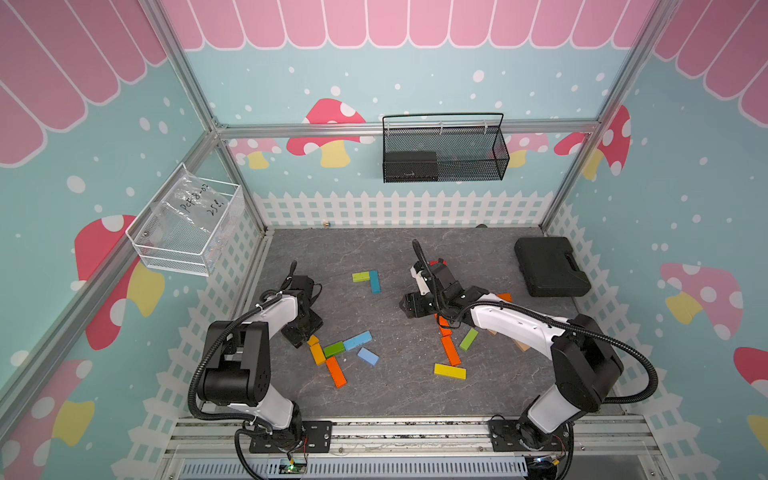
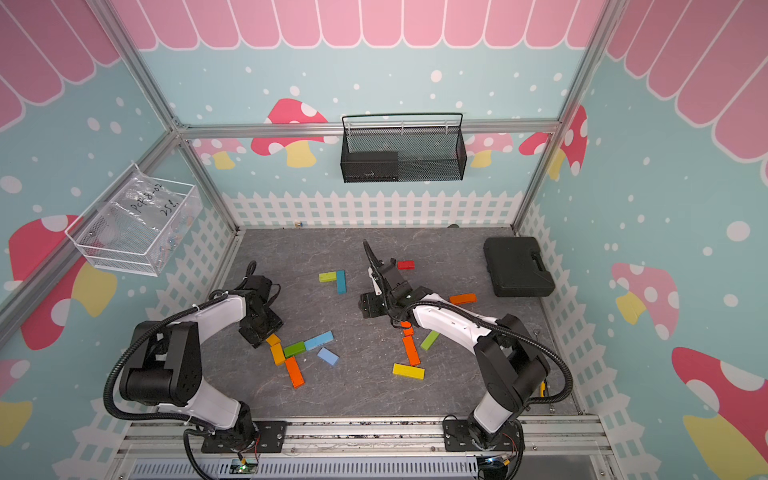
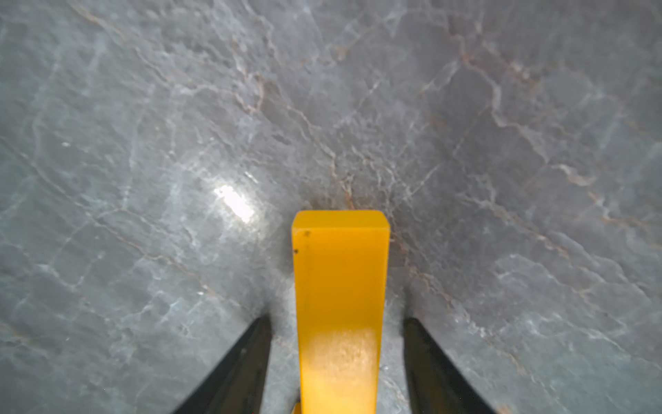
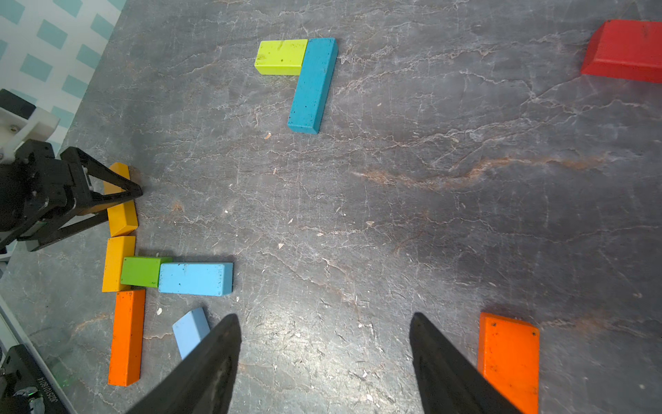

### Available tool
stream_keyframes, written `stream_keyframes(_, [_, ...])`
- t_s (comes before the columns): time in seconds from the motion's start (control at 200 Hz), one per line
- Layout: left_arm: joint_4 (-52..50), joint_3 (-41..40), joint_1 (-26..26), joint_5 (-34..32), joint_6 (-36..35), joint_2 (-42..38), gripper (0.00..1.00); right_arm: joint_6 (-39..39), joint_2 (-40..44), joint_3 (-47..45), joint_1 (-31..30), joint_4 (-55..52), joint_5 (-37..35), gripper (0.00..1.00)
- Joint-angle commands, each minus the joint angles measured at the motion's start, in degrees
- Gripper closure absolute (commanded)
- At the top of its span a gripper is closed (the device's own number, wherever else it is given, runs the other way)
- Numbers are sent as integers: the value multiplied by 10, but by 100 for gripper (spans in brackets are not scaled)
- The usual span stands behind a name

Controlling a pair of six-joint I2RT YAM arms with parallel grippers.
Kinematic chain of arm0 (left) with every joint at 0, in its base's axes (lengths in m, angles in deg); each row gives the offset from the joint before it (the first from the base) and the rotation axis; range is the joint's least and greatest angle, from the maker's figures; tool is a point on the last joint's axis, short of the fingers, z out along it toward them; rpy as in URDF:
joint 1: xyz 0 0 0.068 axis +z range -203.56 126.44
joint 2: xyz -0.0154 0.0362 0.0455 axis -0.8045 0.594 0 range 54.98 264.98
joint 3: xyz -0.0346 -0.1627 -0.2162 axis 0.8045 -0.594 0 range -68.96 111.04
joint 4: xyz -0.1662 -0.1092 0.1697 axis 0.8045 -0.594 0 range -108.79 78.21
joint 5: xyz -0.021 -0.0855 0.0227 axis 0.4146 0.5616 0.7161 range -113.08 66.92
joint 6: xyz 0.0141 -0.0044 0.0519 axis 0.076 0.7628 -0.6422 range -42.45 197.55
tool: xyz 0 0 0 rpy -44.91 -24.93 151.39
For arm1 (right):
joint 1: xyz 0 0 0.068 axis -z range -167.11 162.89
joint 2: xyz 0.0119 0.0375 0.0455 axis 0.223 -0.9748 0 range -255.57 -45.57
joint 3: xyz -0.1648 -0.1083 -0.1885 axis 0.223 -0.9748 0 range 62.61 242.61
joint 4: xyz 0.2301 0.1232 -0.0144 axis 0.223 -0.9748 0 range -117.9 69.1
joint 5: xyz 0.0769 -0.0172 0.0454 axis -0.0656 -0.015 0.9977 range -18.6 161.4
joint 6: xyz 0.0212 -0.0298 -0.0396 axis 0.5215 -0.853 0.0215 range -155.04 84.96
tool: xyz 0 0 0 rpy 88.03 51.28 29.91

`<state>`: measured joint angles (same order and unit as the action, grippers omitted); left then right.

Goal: Assemble a giraffe with building blocks
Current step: Pick up the building block from the center of the board, then assemble the building block at the center of the board.

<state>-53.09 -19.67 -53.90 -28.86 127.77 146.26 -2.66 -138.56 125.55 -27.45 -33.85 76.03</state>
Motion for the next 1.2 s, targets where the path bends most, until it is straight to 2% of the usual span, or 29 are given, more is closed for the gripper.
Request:
stream_keyframes(0.0, [9, -13, 3, 0, 1, 7, 52, 1, -3, -4, 3, 5, 2, 24])
stream_keyframes(0.14, [8, -3, 3, 12, -14, -1, 63, 0, -1, -3, 3, 5, 0, 24])
stream_keyframes(0.28, [-26, 35, -16, 4, -31, -21, 71, 4, 7, -4, 11, 3, 1, 24])
stream_keyframes(0.36, [-70, 85, -52, -19, -42, -34, 72, 6, 18, -5, 20, 2, 3, 24])
stream_keyframes(0.475, [-138, 191, -139, -56, -51, -33, 73, 8, 40, -10, 38, -3, -3, 24])
stream_keyframes(0.636, [-195, 323, -255, -50, -60, 48, 73, 2, 75, -18, 68, -15, -16, 24])
stream_keyframes(0.806, [-216, 420, -327, -32, -66, 148, 74, -3, 98, -34, 93, -23, -21, 24])
stream_keyframes(1.021, [-247, 498, -358, -22, -81, 250, 74, -8, 107, -41, 104, -30, -16, 24])
stream_keyframes(1.191, [-251, 512, -362, -19, -85, 292, 74, -9, 100, -40, 106, -30, -13, 24])
